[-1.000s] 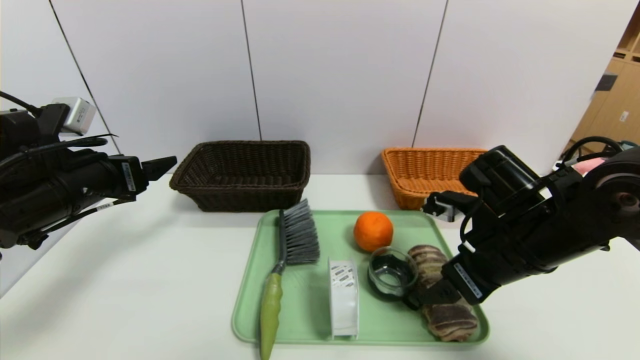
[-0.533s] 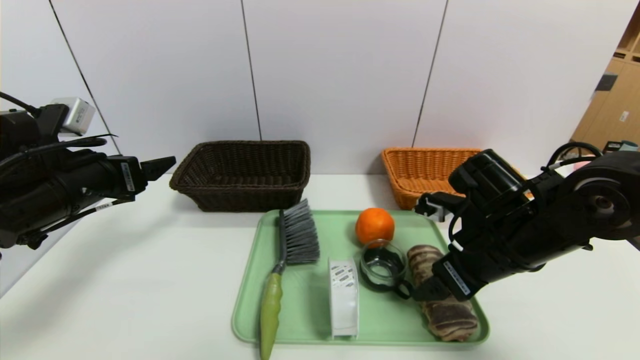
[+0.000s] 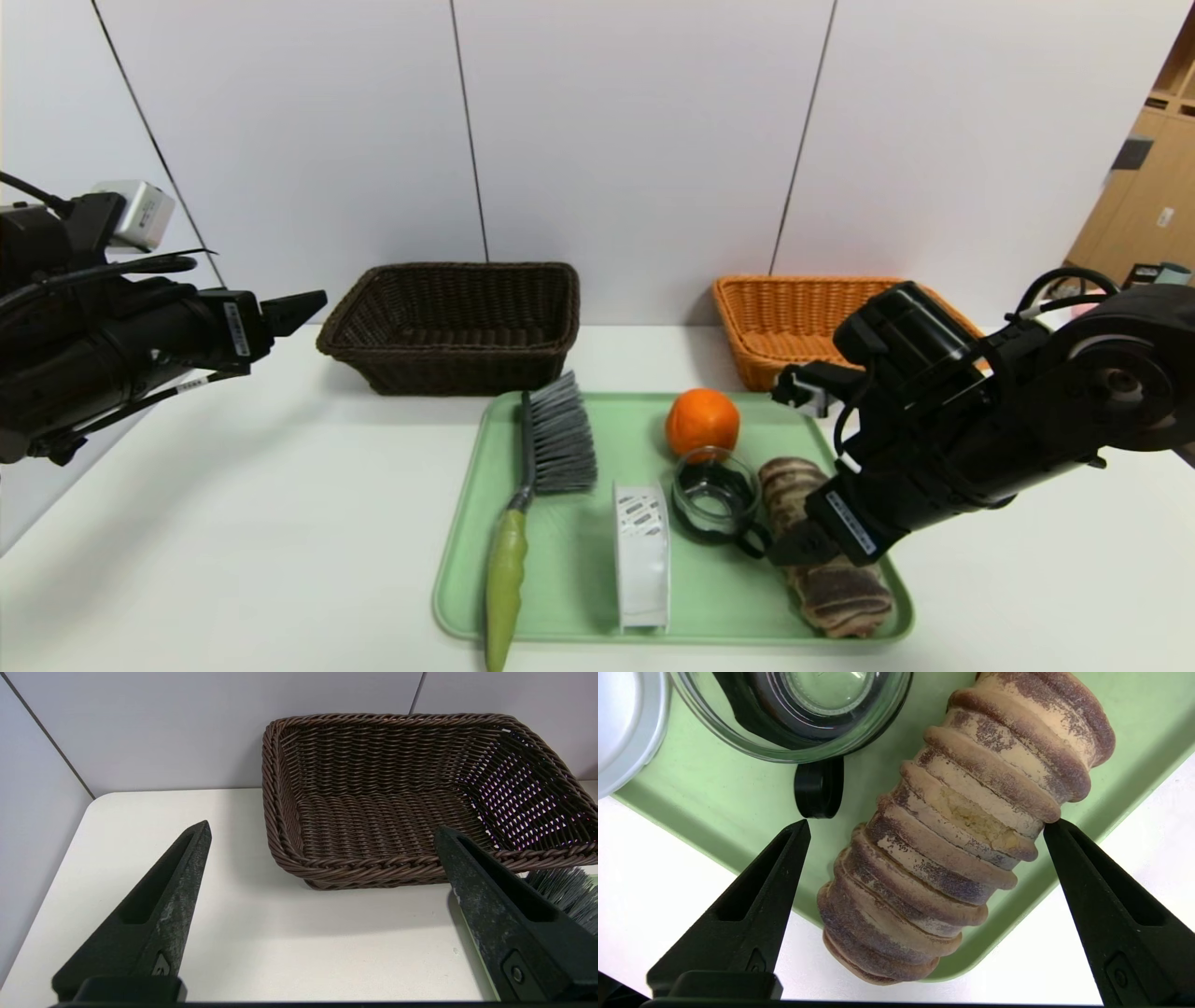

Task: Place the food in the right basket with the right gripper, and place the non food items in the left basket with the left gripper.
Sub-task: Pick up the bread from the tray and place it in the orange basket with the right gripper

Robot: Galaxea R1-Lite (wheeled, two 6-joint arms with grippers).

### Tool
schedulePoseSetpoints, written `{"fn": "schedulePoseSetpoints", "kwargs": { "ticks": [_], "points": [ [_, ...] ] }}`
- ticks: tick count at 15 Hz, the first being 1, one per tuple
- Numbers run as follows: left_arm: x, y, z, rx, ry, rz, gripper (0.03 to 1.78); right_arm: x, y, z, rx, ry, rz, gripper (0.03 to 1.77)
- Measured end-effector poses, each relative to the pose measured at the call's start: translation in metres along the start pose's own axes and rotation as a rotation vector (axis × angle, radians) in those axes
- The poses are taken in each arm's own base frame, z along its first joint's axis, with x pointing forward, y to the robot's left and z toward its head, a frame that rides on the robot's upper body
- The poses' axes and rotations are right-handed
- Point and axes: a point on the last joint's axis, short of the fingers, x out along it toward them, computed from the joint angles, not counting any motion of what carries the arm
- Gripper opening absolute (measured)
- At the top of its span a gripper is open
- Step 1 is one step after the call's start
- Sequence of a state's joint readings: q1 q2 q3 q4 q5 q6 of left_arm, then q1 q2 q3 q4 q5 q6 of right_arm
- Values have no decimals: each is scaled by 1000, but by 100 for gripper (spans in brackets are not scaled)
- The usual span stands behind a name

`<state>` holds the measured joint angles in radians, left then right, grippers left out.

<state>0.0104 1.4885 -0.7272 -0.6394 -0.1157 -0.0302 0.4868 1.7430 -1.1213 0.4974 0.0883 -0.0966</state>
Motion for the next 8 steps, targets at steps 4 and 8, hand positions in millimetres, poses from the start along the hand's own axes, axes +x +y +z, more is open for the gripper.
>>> {"fn": "schedulePoseSetpoints", "kwargs": {
  "ticks": [4,8],
  "points": [
    [0,0,-1,0,2,2,169,1,-3,-2,9,10,-27,171],
    [0,1,-1,-1,3,4,169,3,-5,-7,18,18,-27,171]
  ]
}}
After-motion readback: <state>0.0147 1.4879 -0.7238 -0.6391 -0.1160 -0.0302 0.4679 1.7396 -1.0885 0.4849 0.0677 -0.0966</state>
